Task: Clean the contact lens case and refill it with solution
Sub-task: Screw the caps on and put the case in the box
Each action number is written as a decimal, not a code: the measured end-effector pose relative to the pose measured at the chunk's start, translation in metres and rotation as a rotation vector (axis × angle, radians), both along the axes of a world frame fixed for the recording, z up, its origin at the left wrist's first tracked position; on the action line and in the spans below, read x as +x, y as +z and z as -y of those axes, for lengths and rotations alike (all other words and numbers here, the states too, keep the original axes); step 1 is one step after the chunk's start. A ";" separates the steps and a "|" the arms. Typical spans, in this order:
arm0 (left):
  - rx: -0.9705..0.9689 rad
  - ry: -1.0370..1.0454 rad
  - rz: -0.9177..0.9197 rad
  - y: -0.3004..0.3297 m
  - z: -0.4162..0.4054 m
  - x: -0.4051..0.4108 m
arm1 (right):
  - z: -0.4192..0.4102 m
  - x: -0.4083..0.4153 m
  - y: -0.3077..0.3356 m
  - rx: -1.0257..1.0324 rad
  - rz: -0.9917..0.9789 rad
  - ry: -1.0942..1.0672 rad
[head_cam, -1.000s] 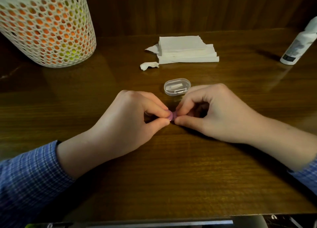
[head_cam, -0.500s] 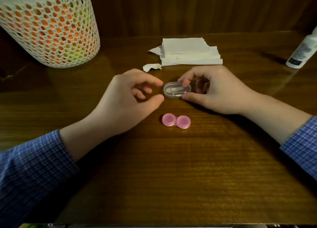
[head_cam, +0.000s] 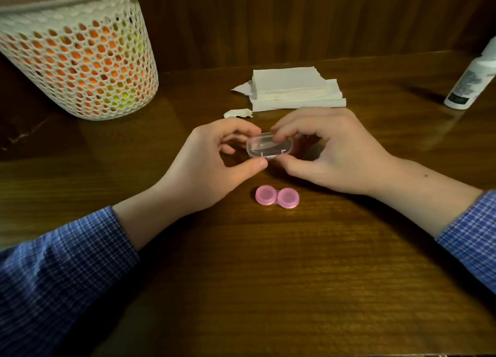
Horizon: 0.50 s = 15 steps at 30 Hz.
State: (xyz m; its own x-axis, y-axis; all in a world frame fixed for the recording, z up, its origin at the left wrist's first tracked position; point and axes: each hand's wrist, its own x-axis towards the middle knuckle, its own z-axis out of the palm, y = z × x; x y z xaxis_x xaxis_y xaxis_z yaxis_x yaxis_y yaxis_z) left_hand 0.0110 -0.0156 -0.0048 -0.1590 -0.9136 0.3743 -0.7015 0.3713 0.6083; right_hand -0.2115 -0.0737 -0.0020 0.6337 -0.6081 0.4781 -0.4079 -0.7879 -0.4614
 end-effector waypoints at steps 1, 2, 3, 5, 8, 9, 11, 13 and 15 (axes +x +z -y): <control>-0.004 0.002 0.003 0.000 0.000 0.000 | 0.000 0.000 0.000 -0.019 -0.007 -0.004; -0.004 0.004 0.006 -0.001 0.000 0.000 | 0.000 0.000 0.001 -0.033 -0.014 -0.010; 0.002 0.006 0.006 -0.001 0.000 0.000 | 0.000 0.000 0.001 -0.047 -0.021 -0.015; 0.027 0.012 -0.007 -0.001 0.001 0.001 | -0.001 0.001 0.002 -0.068 -0.033 -0.016; 0.076 0.015 -0.029 -0.002 0.003 0.002 | -0.003 0.005 0.003 -0.072 -0.066 0.025; 0.092 0.011 -0.030 -0.002 0.004 0.002 | -0.004 0.006 0.003 -0.082 -0.081 0.034; 0.122 0.009 -0.039 -0.002 0.005 0.003 | -0.006 0.007 0.003 -0.119 -0.105 0.036; 0.156 0.012 -0.061 -0.001 0.006 0.004 | -0.008 0.009 0.004 -0.172 -0.129 0.031; 0.180 0.013 -0.070 0.000 0.006 0.004 | -0.009 0.012 0.004 -0.211 -0.161 0.026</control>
